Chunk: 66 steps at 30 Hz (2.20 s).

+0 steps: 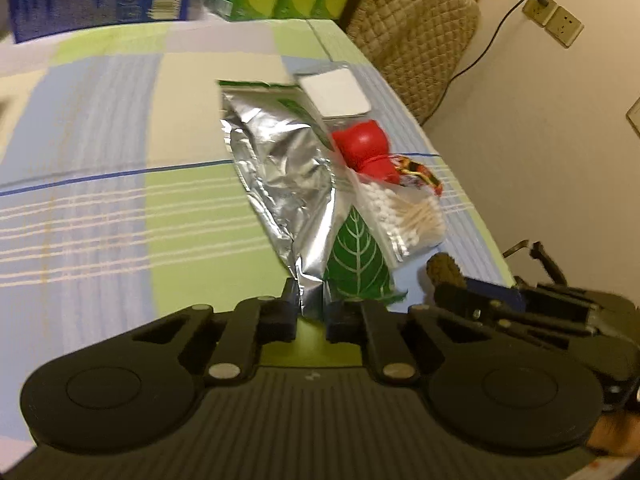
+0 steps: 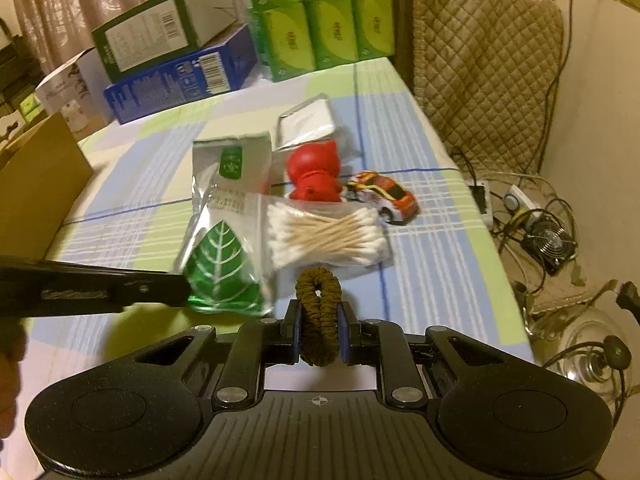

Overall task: Organize objects
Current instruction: 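Grasp the silver foil bag with the left tool while the right tool holds the hair tie, then lift the foil bag and hair tie and carry both toward the cardboard box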

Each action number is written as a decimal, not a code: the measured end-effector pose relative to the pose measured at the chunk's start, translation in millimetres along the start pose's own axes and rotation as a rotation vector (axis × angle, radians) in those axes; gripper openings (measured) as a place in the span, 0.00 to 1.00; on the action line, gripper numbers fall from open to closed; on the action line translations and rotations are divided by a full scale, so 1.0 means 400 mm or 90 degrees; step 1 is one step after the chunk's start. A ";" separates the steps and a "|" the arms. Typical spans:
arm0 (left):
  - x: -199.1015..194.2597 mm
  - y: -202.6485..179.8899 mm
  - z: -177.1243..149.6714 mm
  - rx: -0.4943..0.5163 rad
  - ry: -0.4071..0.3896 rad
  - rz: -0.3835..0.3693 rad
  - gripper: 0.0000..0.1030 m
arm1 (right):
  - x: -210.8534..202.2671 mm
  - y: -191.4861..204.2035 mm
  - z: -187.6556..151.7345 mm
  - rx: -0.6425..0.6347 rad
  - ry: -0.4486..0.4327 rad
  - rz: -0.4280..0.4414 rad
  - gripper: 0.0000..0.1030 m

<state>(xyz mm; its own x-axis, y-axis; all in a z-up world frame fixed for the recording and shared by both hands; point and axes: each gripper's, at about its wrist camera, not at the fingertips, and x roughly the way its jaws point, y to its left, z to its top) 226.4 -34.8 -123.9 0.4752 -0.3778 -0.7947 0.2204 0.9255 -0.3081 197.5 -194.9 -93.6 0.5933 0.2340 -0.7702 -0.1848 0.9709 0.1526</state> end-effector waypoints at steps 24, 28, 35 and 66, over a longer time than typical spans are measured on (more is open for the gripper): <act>-0.079 0.057 0.027 0.005 -0.027 0.031 0.69 | 0.007 0.030 0.038 0.021 -0.017 0.014 0.14; -0.028 0.050 0.052 0.002 -0.021 0.027 0.81 | 0.006 0.024 0.042 0.016 -0.012 0.007 0.14; 0.046 0.038 0.081 0.019 0.012 0.033 0.76 | 0.005 0.012 0.049 0.030 -0.015 0.003 0.14; -0.048 0.108 -0.004 0.039 0.048 0.112 0.68 | 0.017 0.074 0.038 0.009 -0.001 0.054 0.14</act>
<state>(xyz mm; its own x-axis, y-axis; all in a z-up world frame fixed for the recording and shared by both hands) 225.5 12.7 -122.7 0.4465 -0.2046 -0.8711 0.1925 0.9727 -0.1298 208.1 -163.6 -85.0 0.5776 0.3148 -0.7531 -0.2227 0.9484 0.2257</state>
